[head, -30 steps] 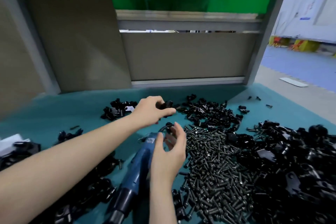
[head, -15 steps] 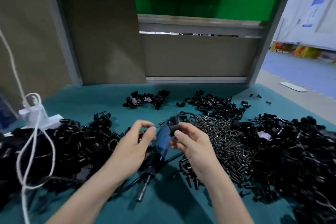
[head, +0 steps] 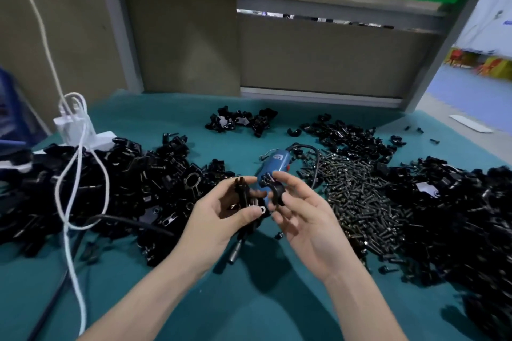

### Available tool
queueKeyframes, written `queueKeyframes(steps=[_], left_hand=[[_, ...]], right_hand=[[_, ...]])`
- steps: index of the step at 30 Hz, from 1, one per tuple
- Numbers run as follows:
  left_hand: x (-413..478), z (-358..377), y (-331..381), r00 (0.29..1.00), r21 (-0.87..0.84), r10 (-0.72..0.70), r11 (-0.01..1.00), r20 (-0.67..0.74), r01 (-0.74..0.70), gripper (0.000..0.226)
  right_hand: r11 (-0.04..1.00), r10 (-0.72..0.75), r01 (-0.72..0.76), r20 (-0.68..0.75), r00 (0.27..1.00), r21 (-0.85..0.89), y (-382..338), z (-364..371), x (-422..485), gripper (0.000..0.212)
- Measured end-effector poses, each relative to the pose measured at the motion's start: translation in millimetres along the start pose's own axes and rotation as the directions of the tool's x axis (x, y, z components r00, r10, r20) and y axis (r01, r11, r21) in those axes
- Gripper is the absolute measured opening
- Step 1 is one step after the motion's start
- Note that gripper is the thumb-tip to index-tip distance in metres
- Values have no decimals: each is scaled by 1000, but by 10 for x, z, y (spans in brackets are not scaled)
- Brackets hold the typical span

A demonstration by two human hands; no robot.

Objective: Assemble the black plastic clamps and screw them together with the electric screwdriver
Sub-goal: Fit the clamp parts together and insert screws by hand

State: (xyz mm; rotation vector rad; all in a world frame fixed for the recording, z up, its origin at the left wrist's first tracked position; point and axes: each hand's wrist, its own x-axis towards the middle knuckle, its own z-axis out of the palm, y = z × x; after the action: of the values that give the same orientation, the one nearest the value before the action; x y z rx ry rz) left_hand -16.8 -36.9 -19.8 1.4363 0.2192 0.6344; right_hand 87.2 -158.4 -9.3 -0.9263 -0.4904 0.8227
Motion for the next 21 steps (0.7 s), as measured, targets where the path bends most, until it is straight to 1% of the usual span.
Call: queueKeyframes(steps=[2, 4, 10, 13, 16, 18, 21], left_hand=[[0, -14, -11, 1000, -21, 10, 1000, -22, -10, 38], [3, -33, -17, 999, -51, 20, 998, -37, -22, 35], [17, -58, -78, 998, -223, -42, 974, -39, 32, 46], [4, -49, -51, 999, -200, -13, 980, -43, 4, 39], [-7, -46, 1, 1000, -201, 26, 979, -3, -26, 30], [-2, -52, 13, 1000, -217, 16, 976, 5, -15, 29], [11, -72, -9, 998, -202, -26, 979, -50, 16, 26]], right_hand=[[1000, -2, 2, 16, 1000, 5, 10, 11, -8, 40], [1000, -5, 5, 21, 1000, 10, 16, 22, -13, 40], [997, 31, -32, 3, 999, 65, 30, 18, -7, 39], [996, 45, -44, -10, 999, 80, 39, 29, -5, 41], [993, 68, -66, -9, 998, 100, 49, 50, -13, 40], [992, 78, -78, 1, 997, 103, 49, 76, -21, 35], [997, 59, -59, -6, 998, 60, 54, 108, -29, 27]])
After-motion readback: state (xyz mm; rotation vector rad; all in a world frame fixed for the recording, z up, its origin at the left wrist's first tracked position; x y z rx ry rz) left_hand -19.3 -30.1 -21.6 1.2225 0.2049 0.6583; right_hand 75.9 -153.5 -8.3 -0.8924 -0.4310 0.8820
